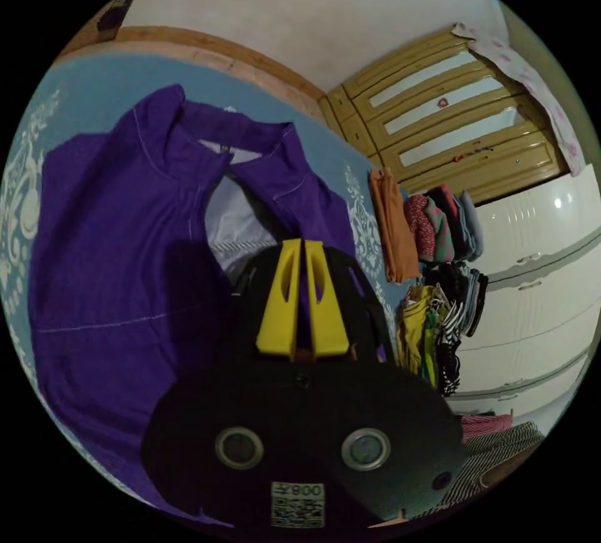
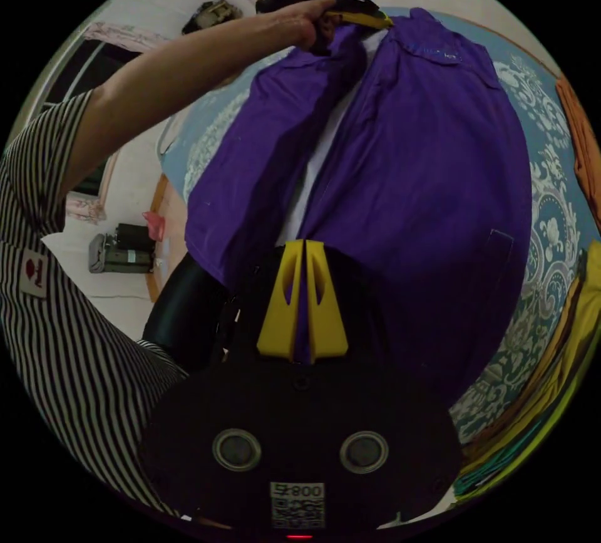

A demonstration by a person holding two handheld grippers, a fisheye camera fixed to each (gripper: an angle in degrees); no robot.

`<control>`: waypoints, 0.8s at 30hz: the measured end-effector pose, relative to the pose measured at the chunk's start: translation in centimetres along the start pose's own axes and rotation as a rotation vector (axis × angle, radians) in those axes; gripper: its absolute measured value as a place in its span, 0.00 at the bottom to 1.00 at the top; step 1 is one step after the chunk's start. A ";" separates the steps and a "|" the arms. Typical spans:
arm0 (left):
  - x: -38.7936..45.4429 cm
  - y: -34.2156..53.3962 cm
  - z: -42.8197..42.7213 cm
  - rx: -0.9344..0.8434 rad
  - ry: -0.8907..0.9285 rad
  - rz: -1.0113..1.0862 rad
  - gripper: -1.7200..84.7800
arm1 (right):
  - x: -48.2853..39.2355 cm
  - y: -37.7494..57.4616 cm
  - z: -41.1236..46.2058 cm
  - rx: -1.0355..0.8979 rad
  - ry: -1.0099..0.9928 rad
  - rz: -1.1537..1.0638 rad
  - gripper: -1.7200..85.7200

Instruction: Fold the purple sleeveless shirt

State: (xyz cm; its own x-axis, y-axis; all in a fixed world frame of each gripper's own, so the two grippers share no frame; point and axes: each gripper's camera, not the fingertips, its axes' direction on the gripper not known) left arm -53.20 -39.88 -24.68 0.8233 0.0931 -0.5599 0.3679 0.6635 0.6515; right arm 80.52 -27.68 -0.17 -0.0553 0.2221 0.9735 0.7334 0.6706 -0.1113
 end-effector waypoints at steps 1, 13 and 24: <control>0.1 -0.1 -0.2 0.004 -0.015 0.010 0.04 | -0.3 -0.4 -0.3 0.015 -0.009 -0.018 0.03; -3.4 5.5 -1.4 0.053 -0.052 -0.030 0.10 | 0.2 -4.7 2.9 -0.092 -0.080 -0.046 0.04; -3.2 19.5 -1.2 -0.070 -0.032 -0.055 0.09 | -1.2 -7.8 2.1 -0.115 -0.034 -0.026 0.04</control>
State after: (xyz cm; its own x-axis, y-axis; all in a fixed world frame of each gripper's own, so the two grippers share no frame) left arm -49.16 -26.35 -10.81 0.8163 0.0319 -0.5768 0.3831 0.7174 0.5819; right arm 73.46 -31.72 -0.87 -0.0968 0.2314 0.9680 0.8041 0.5913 -0.0609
